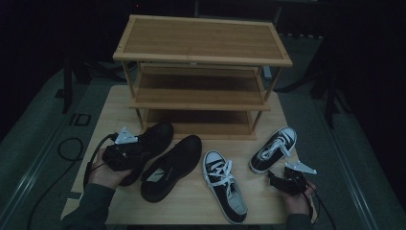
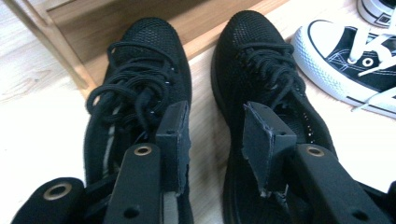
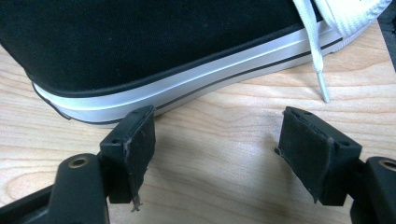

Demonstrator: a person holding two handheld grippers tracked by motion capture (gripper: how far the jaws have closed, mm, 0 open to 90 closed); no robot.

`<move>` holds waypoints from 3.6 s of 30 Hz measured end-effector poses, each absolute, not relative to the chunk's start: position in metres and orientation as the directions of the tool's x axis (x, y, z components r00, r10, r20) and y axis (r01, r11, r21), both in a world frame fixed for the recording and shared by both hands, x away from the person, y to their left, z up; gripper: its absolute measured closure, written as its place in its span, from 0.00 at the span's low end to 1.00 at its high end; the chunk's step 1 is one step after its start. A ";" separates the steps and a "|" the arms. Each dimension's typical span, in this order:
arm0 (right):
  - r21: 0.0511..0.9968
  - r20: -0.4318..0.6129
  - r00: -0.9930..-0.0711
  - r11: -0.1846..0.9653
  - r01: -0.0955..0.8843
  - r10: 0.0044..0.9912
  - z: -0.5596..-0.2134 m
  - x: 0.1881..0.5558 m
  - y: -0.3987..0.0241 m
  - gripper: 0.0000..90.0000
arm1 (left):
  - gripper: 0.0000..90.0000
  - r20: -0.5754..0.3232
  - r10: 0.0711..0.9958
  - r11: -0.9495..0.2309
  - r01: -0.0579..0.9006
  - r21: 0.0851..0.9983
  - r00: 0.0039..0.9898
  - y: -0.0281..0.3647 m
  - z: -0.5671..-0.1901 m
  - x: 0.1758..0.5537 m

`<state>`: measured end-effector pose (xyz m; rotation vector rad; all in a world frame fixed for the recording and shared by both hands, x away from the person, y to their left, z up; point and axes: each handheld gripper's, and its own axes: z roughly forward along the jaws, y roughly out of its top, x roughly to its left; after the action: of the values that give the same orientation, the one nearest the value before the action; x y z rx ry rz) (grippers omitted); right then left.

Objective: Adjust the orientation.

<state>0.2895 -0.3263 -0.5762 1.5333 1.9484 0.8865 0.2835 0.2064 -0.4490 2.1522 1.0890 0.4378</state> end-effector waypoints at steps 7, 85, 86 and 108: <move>0.750 0.008 -0.240 0.153 0.644 0.971 -0.576 0.290 -0.326 0.29 | 0.68 -0.020 0.798 -0.423 0.584 0.693 0.602 0.200 -0.455 0.284; 0.750 0.007 -0.241 0.154 0.644 0.971 -0.576 0.290 -0.326 0.29 | 0.34 0.105 0.854 -0.451 0.626 0.637 0.509 0.201 -0.467 0.278; 0.750 0.007 -0.241 0.154 0.644 0.971 -0.576 0.290 -0.326 0.29 | 0.31 0.104 0.857 -0.449 0.631 0.633 0.505 0.202 -0.467 0.279; 0.749 0.007 -0.241 0.154 0.644 0.971 -0.576 0.290 -0.326 0.29 | 0.53 0.022 0.845 -0.466 0.717 0.519 0.534 0.199 -0.480 0.309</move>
<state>0.2899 -0.3262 -0.5762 1.5317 1.9517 0.8866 0.3089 0.1992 -0.4796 2.3231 1.2708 0.3829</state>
